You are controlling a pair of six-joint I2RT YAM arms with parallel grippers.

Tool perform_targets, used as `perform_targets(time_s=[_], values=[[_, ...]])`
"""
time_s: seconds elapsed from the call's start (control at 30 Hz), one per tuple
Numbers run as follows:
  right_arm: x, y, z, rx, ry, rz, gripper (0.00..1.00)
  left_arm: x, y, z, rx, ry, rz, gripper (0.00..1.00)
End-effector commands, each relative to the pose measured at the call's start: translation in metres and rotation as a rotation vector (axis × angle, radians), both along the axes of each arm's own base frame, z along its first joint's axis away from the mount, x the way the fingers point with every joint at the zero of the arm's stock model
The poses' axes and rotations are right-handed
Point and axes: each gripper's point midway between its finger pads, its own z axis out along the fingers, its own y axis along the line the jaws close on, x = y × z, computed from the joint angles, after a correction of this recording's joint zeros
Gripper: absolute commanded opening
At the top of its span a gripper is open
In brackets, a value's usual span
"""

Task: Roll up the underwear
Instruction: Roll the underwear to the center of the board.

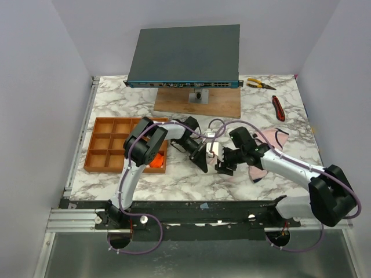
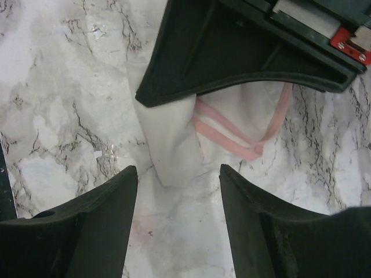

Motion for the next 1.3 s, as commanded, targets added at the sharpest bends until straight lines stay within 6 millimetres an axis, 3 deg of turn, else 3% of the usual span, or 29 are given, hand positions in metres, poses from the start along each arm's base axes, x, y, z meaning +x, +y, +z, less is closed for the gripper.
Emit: perform_targets(time_s=[0.0, 0.5, 0.6, 0.77, 0.87, 1.0, 1.2, 1.27], values=[[0.003, 0.006, -0.009, -0.062, -0.071, 0.032, 0.62, -0.005, 0.006, -0.013, 0.044, 0.090, 0.005, 0.00], [-0.003, 0.017, -0.037, -0.126, -0.088, 0.077, 0.52, -0.003, 0.009, -0.010, 0.024, 0.123, 0.024, 0.00], [-0.003, 0.019, -0.041, -0.139, -0.082, 0.085, 0.40, -0.003, 0.009, -0.009, 0.018, 0.132, 0.023, 0.00], [-0.005, 0.025, -0.041, -0.143, -0.034, 0.093, 0.07, -0.003, 0.010, -0.006, 0.012, 0.147, 0.027, 0.01], [-0.011, 0.025, -0.044, -0.145, 0.015, 0.094, 0.01, 0.000, 0.012, -0.002, 0.004, 0.160, 0.042, 0.10], [-0.018, 0.027, -0.049, -0.164, 0.105, 0.077, 0.01, 0.006, 0.017, 0.005, -0.003, 0.122, 0.062, 0.30], [-0.025, 0.025, -0.054, -0.178, 0.171, 0.056, 0.01, 0.019, 0.027, 0.020, -0.003, 0.021, 0.107, 0.70], [-0.027, 0.026, -0.053, -0.176, 0.187, 0.050, 0.01, 0.024, 0.033, 0.025, -0.006, -0.007, 0.135, 0.79]])
